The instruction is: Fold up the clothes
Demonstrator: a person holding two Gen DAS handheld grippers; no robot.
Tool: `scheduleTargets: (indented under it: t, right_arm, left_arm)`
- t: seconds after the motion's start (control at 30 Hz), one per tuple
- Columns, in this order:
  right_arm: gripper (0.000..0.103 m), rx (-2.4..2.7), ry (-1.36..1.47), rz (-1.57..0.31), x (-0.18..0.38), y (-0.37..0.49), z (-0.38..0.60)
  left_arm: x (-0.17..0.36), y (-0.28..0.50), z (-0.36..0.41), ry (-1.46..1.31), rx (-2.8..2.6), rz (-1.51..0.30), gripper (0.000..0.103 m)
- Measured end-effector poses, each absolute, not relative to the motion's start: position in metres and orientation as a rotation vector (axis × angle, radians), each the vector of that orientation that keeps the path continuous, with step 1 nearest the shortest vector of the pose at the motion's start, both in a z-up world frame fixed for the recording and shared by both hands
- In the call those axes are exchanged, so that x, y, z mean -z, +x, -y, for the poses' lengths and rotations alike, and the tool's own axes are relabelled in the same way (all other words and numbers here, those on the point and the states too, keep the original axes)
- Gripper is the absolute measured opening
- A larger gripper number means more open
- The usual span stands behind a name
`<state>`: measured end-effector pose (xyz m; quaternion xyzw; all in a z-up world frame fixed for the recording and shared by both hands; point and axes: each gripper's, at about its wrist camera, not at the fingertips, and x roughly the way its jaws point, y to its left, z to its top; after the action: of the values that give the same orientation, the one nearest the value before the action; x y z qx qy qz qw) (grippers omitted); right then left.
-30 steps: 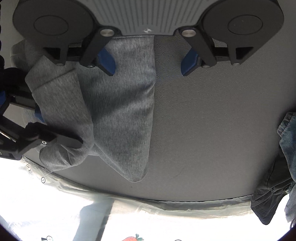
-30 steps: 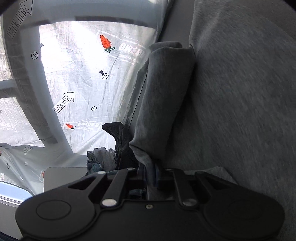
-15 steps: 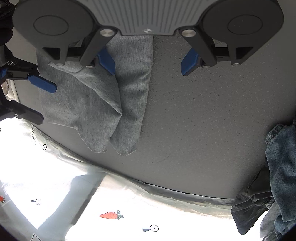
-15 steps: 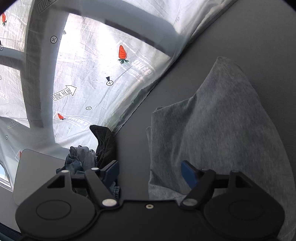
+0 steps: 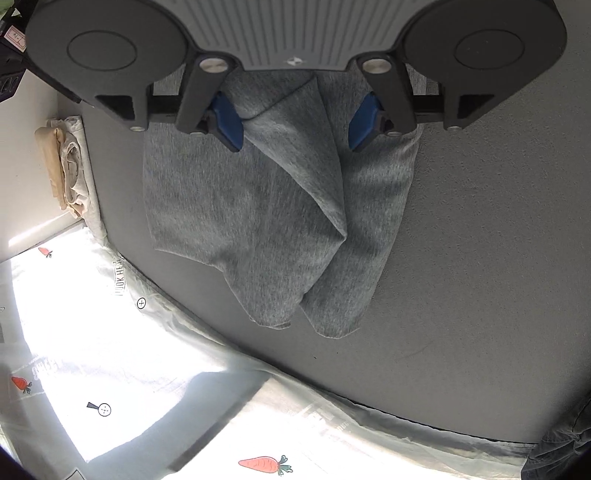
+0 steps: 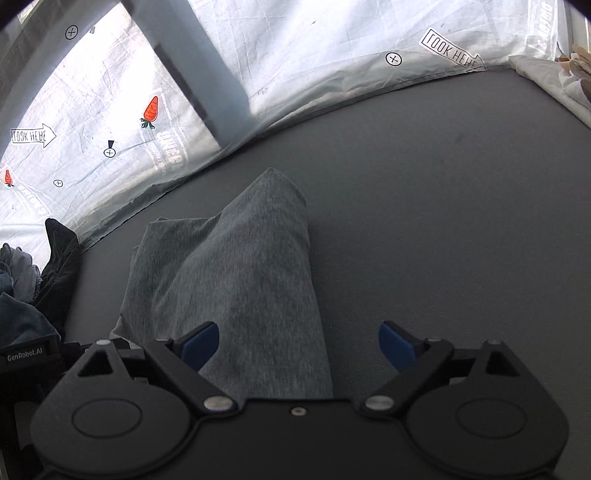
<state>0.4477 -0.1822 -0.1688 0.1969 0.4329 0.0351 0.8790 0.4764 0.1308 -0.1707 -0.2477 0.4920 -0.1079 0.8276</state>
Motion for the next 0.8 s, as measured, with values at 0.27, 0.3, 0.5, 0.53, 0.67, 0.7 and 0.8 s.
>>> scheduleTargets:
  t: [0.27,0.3,0.5,0.53,0.67,0.7,0.8]
  right_arm:
    - [0.094,-0.069,0.338,-0.922,0.164,0.449,0.167]
    - [0.094,-0.076,0.321,-0.922,0.164,0.449,0.164]
    - [0.094,-0.106,0.283,-0.964,0.173,0.452,0.151]
    - [0.094,-0.11,0.271,-0.964,0.173,0.452,0.149]
    - [0.095,-0.11,0.263,-0.968,0.175,0.452,0.147]
    - [0.095,-0.109,0.27,-0.972,0.176,0.453,0.148]
    - [0.095,-0.105,0.275,-0.98,0.178,0.455,0.149]
  left_arm:
    - [0.147,0.442,-0.154,-0.513,0.155,-0.965,0.007]
    - [0.142,0.437,-0.156,-0.494,0.143,-0.953,0.007]
    - [0.172,0.437,-0.17,-0.528,0.119,-1.053,0.019]
    - [0.17,0.437,-0.173,-0.543,0.126,-1.033,0.025]
    - [0.156,0.447,-0.181,-0.573,0.17,-0.939,0.04]
    - [0.154,0.454,-0.181,-0.56,0.179,-0.927,0.04]
    - [0.154,0.484,-0.172,-0.499,0.199,-0.921,0.044]
